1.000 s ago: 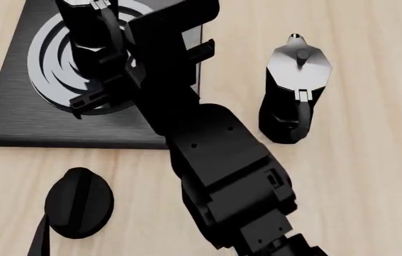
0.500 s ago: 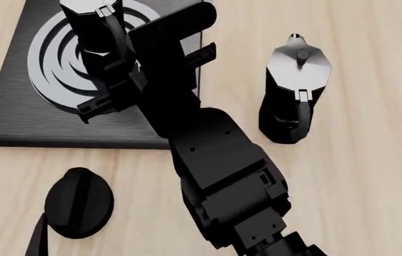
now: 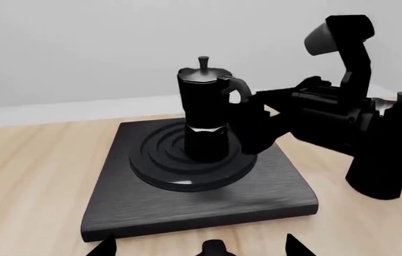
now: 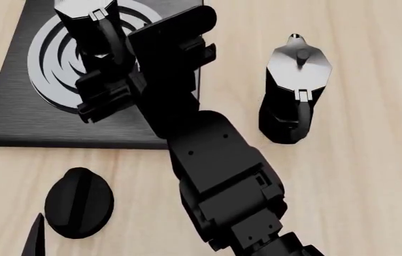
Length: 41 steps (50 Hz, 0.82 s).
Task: Put the right moka pot on the stove.
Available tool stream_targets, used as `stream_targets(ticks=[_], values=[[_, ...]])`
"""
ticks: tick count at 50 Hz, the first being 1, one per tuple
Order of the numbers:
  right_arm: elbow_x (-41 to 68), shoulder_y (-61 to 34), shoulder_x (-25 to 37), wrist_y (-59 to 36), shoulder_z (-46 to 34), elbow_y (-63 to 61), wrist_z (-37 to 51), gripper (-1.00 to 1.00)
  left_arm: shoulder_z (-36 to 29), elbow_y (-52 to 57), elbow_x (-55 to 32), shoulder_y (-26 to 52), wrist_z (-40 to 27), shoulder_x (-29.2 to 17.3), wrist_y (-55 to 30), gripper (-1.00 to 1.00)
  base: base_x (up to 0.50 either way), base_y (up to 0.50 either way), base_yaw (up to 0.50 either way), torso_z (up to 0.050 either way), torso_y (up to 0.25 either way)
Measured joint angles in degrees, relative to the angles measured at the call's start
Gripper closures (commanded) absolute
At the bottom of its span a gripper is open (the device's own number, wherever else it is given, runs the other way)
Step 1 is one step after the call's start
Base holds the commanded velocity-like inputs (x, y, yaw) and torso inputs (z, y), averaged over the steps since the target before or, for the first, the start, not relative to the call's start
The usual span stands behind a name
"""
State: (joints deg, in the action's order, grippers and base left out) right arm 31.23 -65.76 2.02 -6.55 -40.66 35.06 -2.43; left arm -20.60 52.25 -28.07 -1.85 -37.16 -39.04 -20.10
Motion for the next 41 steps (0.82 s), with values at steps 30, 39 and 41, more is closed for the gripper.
stream_targets(ticks=[30,39,41], values=[[4.4,4.3,9.4,-11.0,-2.0,-25.0,9.9,-1.00,-0.4,-0.9,-0.6,1.1,-0.3,0.1,-0.5,-1.00,0.00,0.00,0.00,0.000,0.000],[8.0,6.8,15.1,-16.3,-0.7,-38.5,14.7,-1.00,-0.4,-1.1,-0.7,1.3,-0.7,0.2,-0.7,-1.00,0.00,0.00,0.00,0.000,0.000],[8.8,7.5,16.6,-17.3,-0.2,-41.5,15.7,-1.00,-0.4,-1.2,-0.8,1.3,-0.8,0.2,-0.8,-1.00,0.00,0.00,0.00,0.000,0.000]])
